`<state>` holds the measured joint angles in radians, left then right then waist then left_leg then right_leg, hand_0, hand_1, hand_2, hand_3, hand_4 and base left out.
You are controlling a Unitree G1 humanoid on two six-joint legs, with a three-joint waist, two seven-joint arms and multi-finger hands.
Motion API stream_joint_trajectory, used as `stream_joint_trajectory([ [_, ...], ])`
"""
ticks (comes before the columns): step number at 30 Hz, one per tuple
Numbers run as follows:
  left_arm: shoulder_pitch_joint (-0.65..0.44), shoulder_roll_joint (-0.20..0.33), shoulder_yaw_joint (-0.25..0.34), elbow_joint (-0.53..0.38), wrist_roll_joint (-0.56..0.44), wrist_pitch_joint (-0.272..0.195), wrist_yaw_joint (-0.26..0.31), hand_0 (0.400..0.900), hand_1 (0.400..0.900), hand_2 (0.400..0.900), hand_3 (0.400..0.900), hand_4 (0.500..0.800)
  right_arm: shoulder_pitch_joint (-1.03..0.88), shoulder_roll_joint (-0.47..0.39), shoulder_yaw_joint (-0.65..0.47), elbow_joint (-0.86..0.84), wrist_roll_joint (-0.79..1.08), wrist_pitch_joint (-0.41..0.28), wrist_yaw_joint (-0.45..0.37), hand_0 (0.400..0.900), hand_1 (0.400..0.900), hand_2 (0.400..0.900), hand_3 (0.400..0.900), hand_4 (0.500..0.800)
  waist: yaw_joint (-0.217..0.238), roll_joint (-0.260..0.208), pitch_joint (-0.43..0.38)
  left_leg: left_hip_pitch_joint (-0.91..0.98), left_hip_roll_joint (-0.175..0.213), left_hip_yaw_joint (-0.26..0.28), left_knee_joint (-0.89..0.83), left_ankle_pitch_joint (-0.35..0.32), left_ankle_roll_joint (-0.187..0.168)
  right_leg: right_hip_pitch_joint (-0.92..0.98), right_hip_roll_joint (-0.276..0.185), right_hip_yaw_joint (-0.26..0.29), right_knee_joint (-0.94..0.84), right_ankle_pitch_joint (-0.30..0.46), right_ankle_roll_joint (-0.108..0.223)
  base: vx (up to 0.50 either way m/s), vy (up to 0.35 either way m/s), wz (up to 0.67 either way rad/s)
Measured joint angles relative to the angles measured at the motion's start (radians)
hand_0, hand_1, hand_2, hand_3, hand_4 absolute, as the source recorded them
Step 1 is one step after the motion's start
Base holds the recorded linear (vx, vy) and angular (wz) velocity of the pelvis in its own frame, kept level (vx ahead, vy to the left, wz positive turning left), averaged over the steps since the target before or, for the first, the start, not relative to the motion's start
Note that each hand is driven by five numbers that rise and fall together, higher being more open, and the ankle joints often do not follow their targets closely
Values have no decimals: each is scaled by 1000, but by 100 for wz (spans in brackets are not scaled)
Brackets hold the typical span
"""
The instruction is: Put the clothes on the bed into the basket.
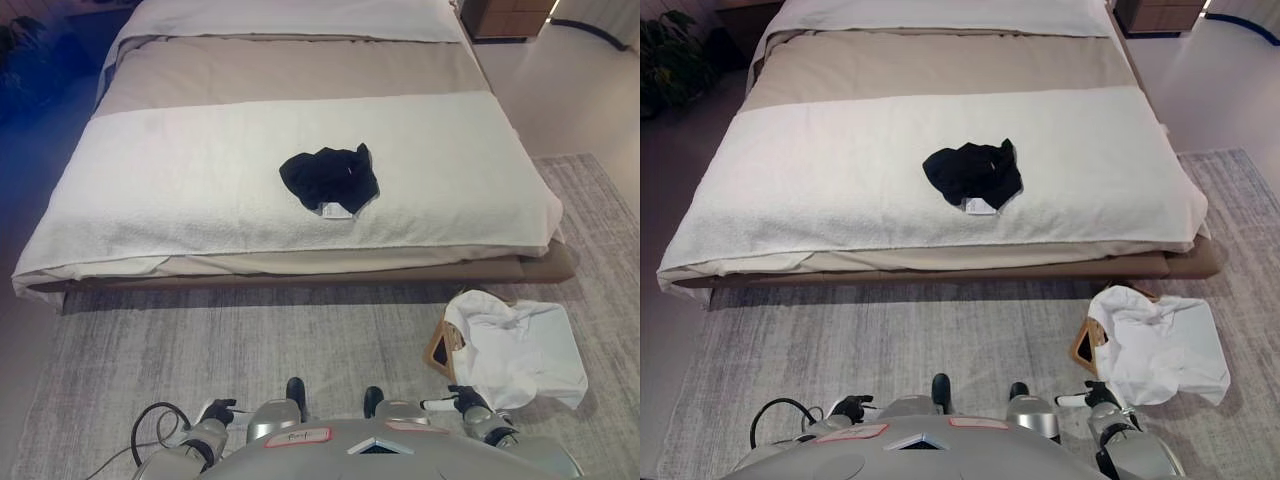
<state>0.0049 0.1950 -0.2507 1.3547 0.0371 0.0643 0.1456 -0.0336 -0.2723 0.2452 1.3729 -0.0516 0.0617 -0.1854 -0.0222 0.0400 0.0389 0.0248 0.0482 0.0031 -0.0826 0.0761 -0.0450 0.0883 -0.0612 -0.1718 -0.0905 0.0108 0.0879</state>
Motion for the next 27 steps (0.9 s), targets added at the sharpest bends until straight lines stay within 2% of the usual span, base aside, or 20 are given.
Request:
stream_joint_trajectory([
  [27,14,0,0,2,0,2,-1,900,900,900,900,800,9,0,24,0,-2,1,3,900,900,900,900,800,0,-5,-20,2,4,-1,0,0,1,1,4,3,0,0,-1,1,0,1],
])
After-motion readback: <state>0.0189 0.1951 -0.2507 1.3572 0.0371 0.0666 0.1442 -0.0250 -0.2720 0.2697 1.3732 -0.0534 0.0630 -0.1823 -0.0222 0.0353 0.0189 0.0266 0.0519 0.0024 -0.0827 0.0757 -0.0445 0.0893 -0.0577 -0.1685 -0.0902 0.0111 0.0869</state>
